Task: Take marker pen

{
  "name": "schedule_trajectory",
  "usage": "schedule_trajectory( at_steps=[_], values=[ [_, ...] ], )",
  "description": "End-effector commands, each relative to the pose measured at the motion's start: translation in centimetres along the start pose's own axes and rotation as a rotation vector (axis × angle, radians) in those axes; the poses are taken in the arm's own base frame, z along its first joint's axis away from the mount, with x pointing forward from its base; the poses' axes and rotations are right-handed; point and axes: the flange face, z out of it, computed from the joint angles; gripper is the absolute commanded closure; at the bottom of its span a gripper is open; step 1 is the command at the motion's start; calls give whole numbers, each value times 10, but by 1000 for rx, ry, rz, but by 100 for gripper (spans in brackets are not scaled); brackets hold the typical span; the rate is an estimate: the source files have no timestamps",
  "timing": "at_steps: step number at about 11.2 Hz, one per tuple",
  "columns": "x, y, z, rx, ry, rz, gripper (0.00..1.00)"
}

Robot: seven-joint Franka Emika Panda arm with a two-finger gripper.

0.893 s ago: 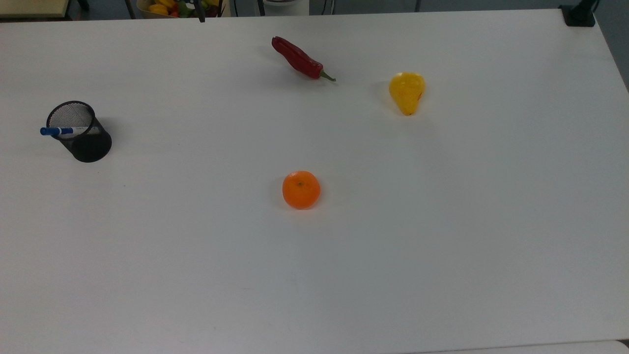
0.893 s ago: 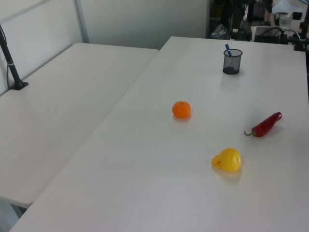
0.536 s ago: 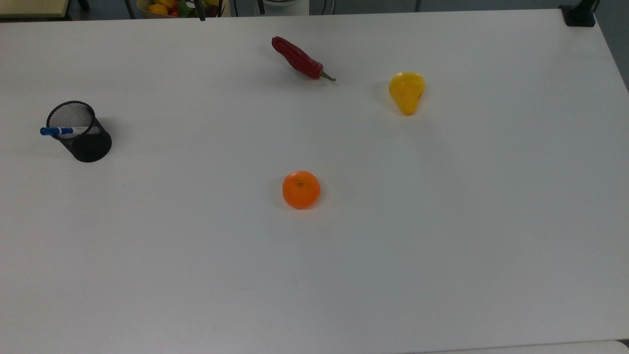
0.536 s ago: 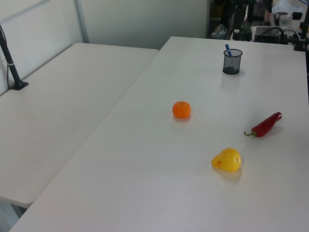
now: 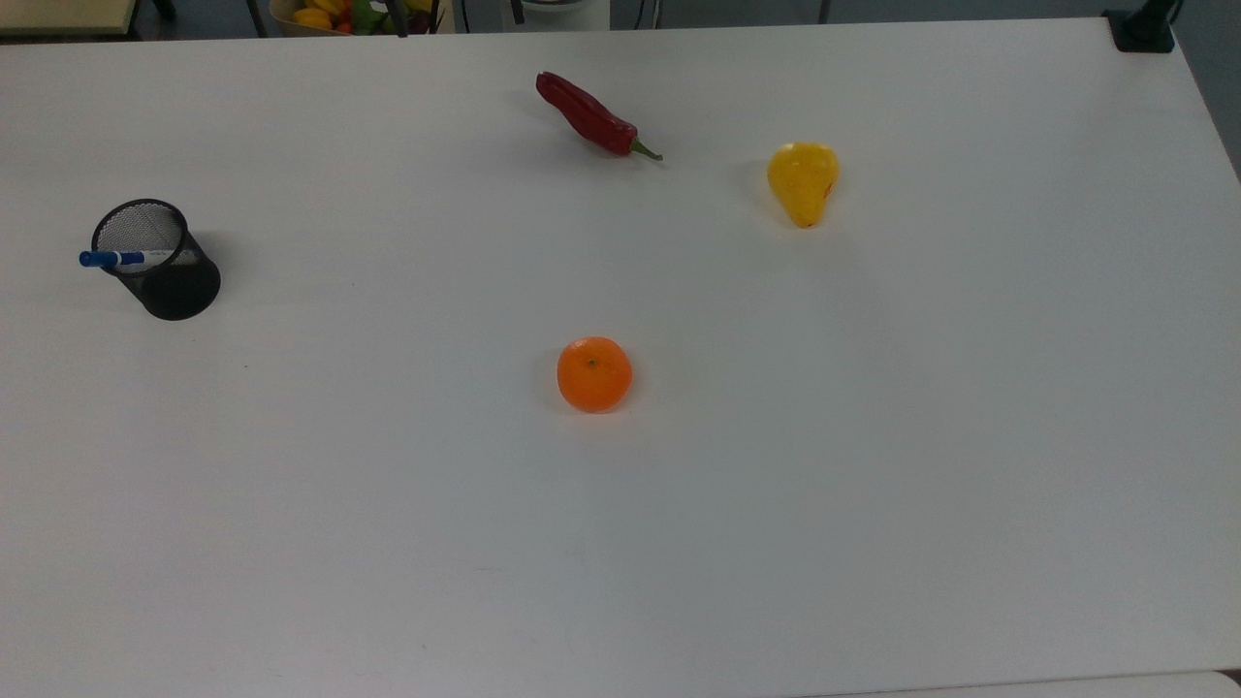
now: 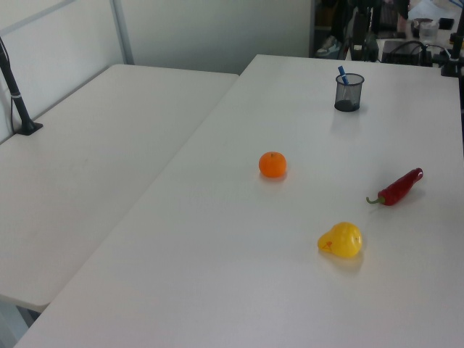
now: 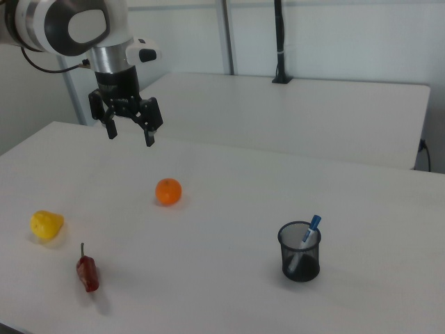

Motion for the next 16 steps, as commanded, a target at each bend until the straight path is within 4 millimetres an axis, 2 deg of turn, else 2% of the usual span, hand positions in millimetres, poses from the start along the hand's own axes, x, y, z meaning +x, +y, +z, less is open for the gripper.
schedule_trajectory(
  at_steps=[1,10,12,15,16],
  values=[
    [-6,1,-9,-2,-4,-6,0],
    [-4,1,-9,-8,1,-2,0],
    [-4,7,-12,-12,15,28,0],
    [-9,40,-17,-22,40,78,0],
    [-10,56,-28,-29,64,103,0]
  ],
)
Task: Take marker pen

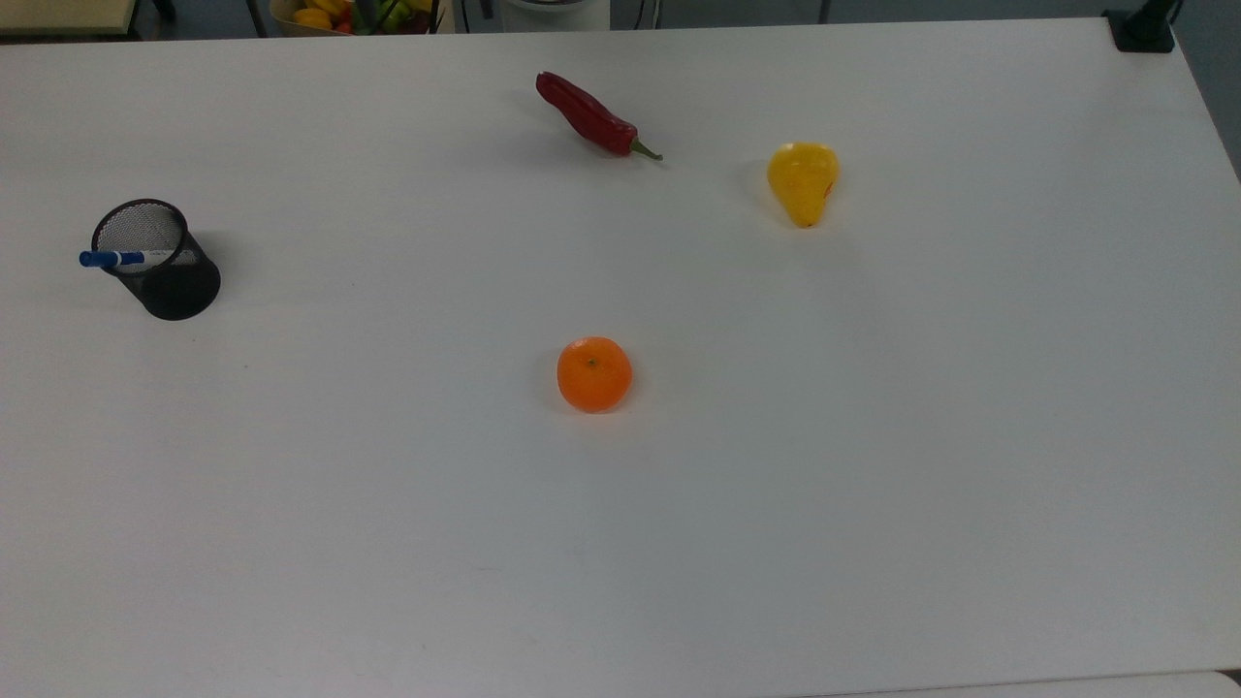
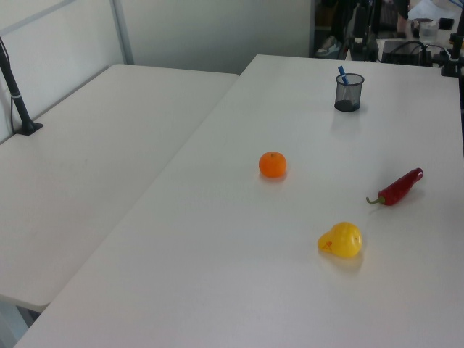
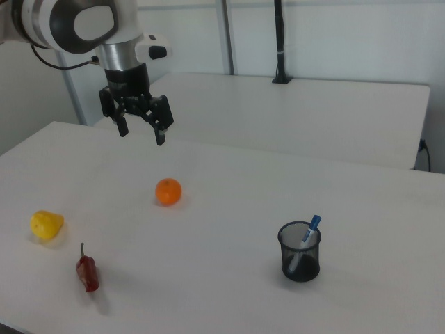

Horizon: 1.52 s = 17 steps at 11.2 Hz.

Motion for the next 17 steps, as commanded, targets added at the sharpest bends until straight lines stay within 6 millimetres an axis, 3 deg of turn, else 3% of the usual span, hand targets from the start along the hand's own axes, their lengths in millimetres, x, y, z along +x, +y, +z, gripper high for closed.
schedule_trajectory(
  at_steps=[1,2,5,9,12,17],
  values=[
    [-1,47,-23,-26,56,79,0],
    [0,64,-30,-34,73,106,0],
    [6,100,-27,-120,132,120,0],
    [33,163,28,-223,160,171,0],
    [37,210,63,-246,191,270,0],
    [53,249,125,-286,266,403,0]
  ],
)
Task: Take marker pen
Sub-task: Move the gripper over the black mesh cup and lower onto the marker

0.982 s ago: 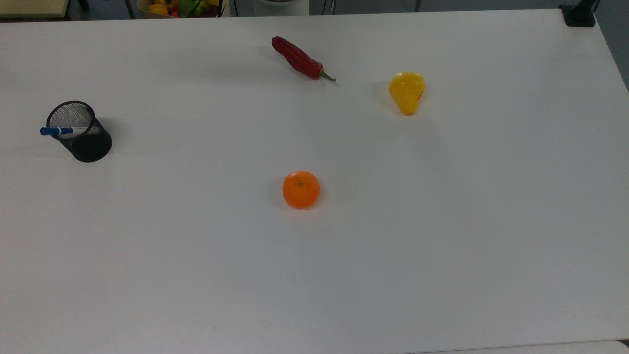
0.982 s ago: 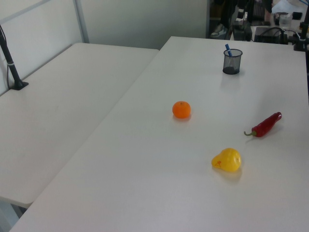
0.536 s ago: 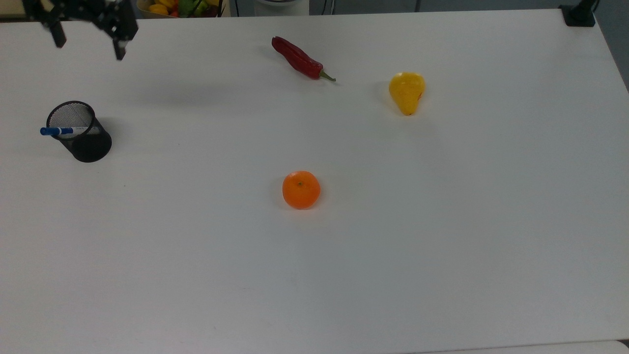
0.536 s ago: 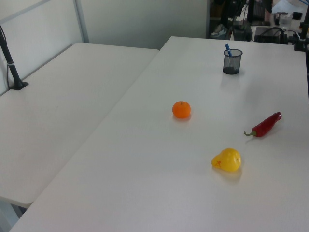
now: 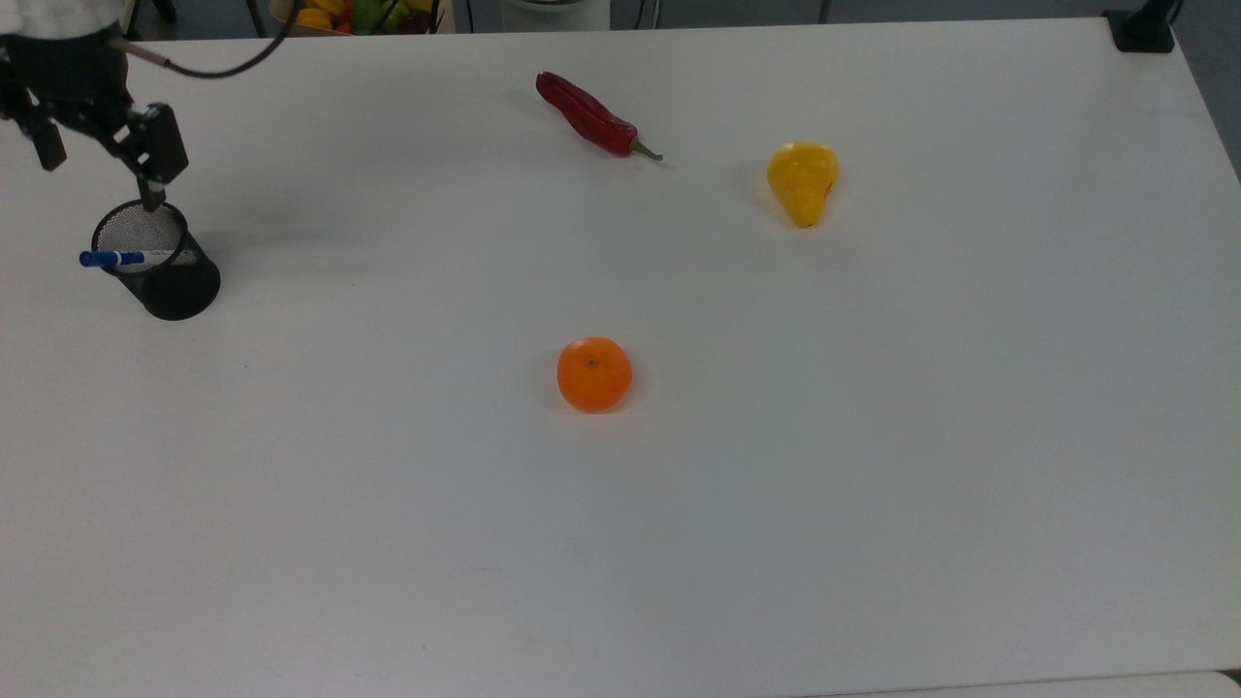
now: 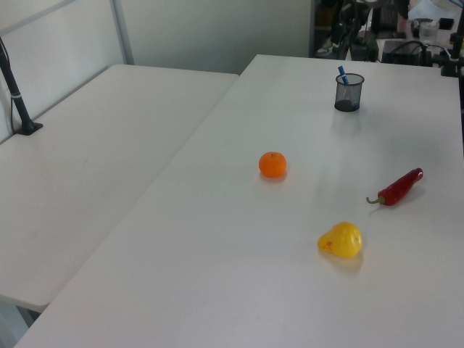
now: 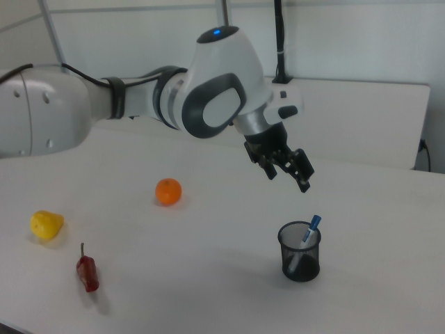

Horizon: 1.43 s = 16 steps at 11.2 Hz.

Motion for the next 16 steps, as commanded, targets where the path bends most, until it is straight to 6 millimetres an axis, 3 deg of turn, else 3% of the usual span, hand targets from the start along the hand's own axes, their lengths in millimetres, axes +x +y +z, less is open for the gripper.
schedule_trajectory(
  at_steps=[1,3,5,9,14,16],
  values=[
    [1,2,33,-24,26,34,3],
    [-2,1,55,-28,35,30,14],
    [-4,9,62,-39,35,31,28],
    [-8,17,73,-72,14,12,36],
    [-10,16,97,-89,36,-8,37],
    [-10,17,98,-96,34,-14,47]
  ],
)
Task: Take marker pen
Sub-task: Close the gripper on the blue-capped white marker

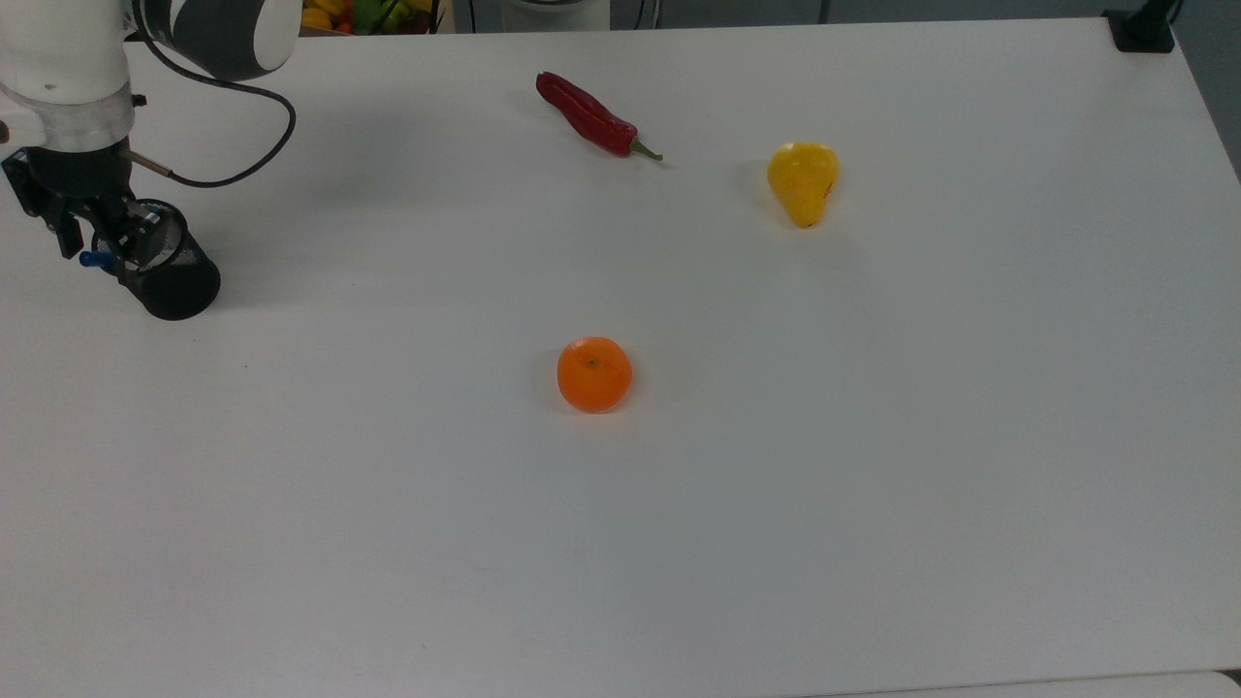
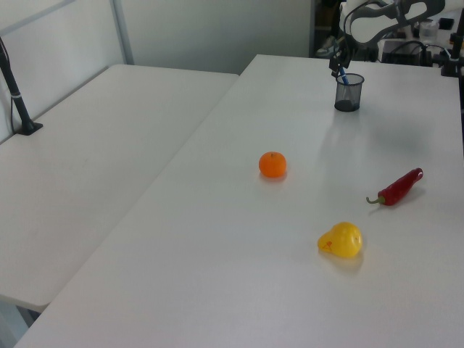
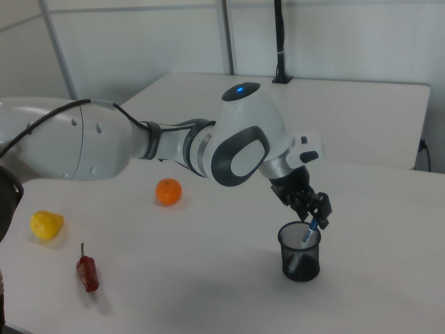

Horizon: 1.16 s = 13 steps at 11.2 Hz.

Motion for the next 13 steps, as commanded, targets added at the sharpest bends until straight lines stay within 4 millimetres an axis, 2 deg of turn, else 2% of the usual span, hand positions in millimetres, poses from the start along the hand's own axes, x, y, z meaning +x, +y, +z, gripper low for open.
schedule_trajectory(
  at_steps=[1,5,9,13],
  values=[
    [-3,2,-1,-25,12,-14,49],
    [-4,7,0,-31,11,-9,81],
    [-4,8,-2,-31,12,-5,86],
    [1,14,-25,-31,39,6,86]
  ],
)
